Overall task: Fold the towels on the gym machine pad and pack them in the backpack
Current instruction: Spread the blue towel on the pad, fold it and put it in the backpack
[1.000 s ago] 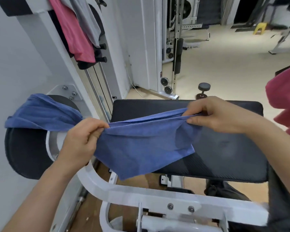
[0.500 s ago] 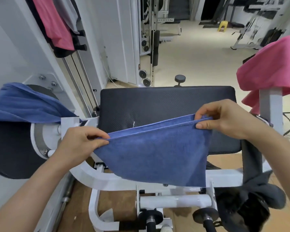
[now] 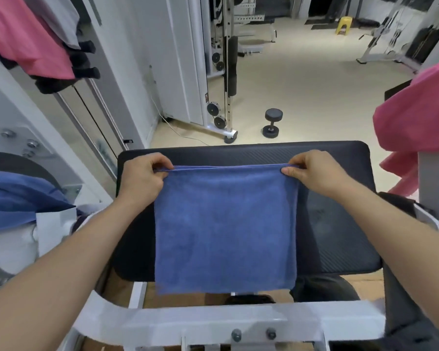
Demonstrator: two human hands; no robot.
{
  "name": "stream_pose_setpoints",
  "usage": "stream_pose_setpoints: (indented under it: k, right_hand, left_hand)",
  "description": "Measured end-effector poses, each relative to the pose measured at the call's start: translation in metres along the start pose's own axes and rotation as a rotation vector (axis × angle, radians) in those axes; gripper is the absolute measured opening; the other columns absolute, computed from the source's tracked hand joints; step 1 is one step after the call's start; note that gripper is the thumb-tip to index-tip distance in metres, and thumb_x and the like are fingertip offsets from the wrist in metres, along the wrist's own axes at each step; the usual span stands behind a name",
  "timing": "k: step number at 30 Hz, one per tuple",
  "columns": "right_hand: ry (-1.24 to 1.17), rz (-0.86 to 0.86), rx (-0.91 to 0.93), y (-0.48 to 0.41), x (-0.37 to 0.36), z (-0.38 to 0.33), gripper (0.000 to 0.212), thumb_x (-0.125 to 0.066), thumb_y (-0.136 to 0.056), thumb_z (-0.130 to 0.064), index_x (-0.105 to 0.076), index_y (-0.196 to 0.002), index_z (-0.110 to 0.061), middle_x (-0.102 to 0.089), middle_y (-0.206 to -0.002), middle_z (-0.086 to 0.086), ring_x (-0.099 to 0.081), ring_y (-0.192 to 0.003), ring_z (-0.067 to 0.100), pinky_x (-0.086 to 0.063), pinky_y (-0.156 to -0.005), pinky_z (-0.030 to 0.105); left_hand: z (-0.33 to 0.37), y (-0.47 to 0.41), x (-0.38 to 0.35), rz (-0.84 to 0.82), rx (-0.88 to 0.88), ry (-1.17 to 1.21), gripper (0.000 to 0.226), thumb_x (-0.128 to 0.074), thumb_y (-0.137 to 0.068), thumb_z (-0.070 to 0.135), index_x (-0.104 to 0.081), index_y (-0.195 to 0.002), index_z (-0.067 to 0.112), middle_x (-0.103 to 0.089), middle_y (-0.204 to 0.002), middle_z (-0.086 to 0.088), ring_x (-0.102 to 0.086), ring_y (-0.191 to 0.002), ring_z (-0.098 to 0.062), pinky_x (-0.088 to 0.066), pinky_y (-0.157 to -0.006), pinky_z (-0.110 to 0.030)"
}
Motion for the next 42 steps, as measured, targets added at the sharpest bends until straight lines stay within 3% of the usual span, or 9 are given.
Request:
stream_pose_setpoints:
  k: [10, 16, 19, 22, 26, 30, 33, 38, 42]
  right_hand:
    - [-0.035, 0.076, -0.116, -0.046, -0.031, 0.021, 0.043, -0.049, -0.095, -0.048, -0.052, -0.065, -0.018, -0.053, -0.065, -0.004, -0.05, -0.066, 0.015, -0.035, -0.055, 0.031]
    - [-0.067, 0.331, 0.002, -0.057, 0.006, 0.005, 0.035, -0.054, -0.095, -0.039, -0.059, -0.065, -0.022, -0.046, -0.067, 0.002, -0.049, -0.073, 0.028, -0.03, -0.053, 0.033]
    - [0.031, 0.527, 0.055, -0.043, 0.03, -0.017, 0.036, -0.046, -0.099, -0.039, -0.07, -0.09, -0.014, -0.049, -0.077, 0.006, -0.051, -0.08, 0.032, -0.038, -0.061, 0.038]
    - [0.069, 0.46, 0.053, 0.007, 0.021, -0.024, 0.034, -0.036, -0.101, -0.041, -0.064, -0.095, -0.022, -0.057, -0.075, 0.005, -0.053, -0.074, 0.033, -0.037, -0.059, 0.036]
    - [-0.079, 0.273, -0.074, 0.096, -0.042, 0.004, 0.033, -0.047, -0.095, -0.046, -0.066, -0.12, -0.036, -0.071, -0.08, 0.005, -0.064, -0.077, 0.035, -0.051, -0.067, 0.041]
    - [-0.506, 0.15, -0.231, 0.129, -0.103, 0.029, 0.017, -0.068, -0.088, -0.026, -0.076, -0.104, -0.025, -0.071, -0.083, -0.019, -0.068, -0.079, 0.003, -0.055, -0.079, 0.028]
    - [-0.686, 0.137, -0.343, 0.136, -0.12, 0.034, 0.009, -0.075, -0.083, -0.018, -0.076, -0.09, -0.022, -0.071, -0.082, -0.019, -0.067, -0.083, -0.001, -0.052, -0.077, 0.018]
    - [-0.805, 0.241, -0.457, 0.139, -0.119, 0.03, 0.02, -0.076, -0.082, -0.028, -0.072, -0.067, -0.015, -0.068, -0.065, 0.003, -0.059, -0.064, 0.016, -0.047, -0.064, 0.031]
    - [-0.762, 0.341, -0.509, 0.141, -0.116, 0.026, 0.02, -0.076, -0.078, -0.013, -0.058, -0.085, -0.016, -0.062, -0.08, -0.003, -0.058, -0.072, 0.013, -0.046, -0.065, 0.025]
  left_hand:
    - [-0.029, -0.045, -0.032, 0.017, 0.242, -0.178, 0.023, -0.063, -0.081, 0.001, -0.074, -0.097, 0.013, -0.068, -0.091, 0.0, -0.059, -0.086, -0.015, -0.041, -0.076, -0.024]
    - [-0.003, -0.067, -0.004, 0.337, 0.182, -0.159, 0.019, -0.062, -0.082, 0.01, -0.075, -0.092, 0.019, -0.067, -0.097, -0.01, -0.059, -0.095, -0.025, -0.04, -0.08, -0.026]
    - [0.007, -0.059, 0.004, 0.462, 0.248, 0.134, 0.018, -0.063, -0.079, 0.009, -0.073, -0.087, 0.022, -0.061, -0.073, 0.006, -0.056, -0.07, -0.011, -0.042, -0.068, -0.023]
    - [-0.002, -0.014, 0.004, 0.468, 0.324, 0.473, 0.022, -0.066, -0.079, 0.004, -0.07, -0.08, 0.026, -0.052, -0.067, 0.002, -0.043, -0.059, -0.007, -0.039, -0.06, -0.024]
    - [-0.044, 0.099, -0.027, 0.288, 0.619, 0.723, 0.025, -0.063, -0.089, -0.001, -0.068, -0.089, 0.024, -0.067, -0.093, -0.005, -0.063, -0.085, -0.017, -0.053, -0.077, -0.027]
    - [-0.075, 0.156, -0.055, 0.236, 0.884, 0.95, 0.02, -0.056, -0.091, -0.007, -0.066, -0.092, 0.01, -0.064, -0.11, -0.017, -0.066, -0.096, -0.023, -0.058, -0.084, -0.027]
    - [-0.077, 0.161, -0.059, 0.245, 0.92, 1.068, 0.021, -0.054, -0.091, -0.008, -0.068, -0.098, 0.006, -0.066, -0.112, -0.014, -0.065, -0.105, -0.024, -0.056, -0.09, -0.033]
    - [-0.076, 0.157, -0.055, 0.281, 0.898, 0.916, 0.011, -0.065, -0.091, 0.009, -0.064, -0.102, 0.012, -0.069, -0.106, -0.007, -0.067, -0.104, -0.021, -0.055, -0.084, -0.033]
    - [-0.076, 0.157, -0.053, 0.283, 0.836, 0.877, 0.035, -0.063, -0.09, -0.001, -0.057, -0.12, 0.015, -0.071, -0.103, -0.002, -0.07, -0.095, -0.016, -0.056, -0.076, -0.03]
Point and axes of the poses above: each hand's wrist, its own y-axis away from the middle knuckle, its own x-axis out of the back of the hand, z = x × y, the point moved 6 cm from there along -y, towards the middle knuckle
